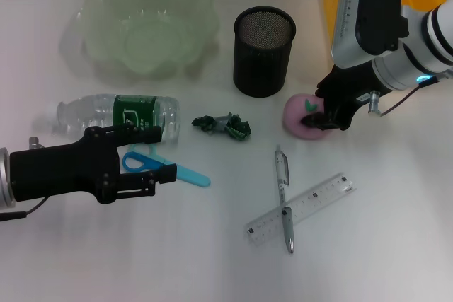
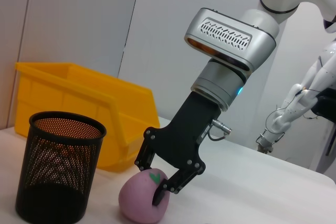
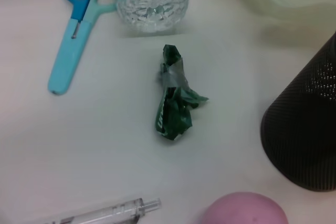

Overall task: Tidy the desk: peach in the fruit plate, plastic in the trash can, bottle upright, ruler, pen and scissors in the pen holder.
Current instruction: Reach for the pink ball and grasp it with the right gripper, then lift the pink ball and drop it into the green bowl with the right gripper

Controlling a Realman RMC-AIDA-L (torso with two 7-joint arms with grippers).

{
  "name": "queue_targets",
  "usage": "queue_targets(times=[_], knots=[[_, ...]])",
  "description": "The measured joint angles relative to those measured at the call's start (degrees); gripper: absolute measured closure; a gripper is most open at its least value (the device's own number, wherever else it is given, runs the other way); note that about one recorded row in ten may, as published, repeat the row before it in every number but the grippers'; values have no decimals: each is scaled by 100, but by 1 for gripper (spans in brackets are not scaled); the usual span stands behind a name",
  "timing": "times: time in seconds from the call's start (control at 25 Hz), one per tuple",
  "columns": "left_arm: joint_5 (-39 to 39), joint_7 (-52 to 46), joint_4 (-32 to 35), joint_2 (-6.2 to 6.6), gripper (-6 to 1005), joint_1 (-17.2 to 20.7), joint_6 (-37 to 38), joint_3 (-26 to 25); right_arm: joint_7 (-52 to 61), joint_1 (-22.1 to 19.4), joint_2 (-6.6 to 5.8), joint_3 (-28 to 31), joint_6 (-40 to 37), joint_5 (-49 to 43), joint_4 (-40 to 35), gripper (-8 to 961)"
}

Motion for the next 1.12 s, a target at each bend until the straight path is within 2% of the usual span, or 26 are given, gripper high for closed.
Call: queue_targets(times=[1.12], knots=[[0,-9,-2,-8,227,-30,-9,0,-9,25,-6,-11,-15,0,8,832]])
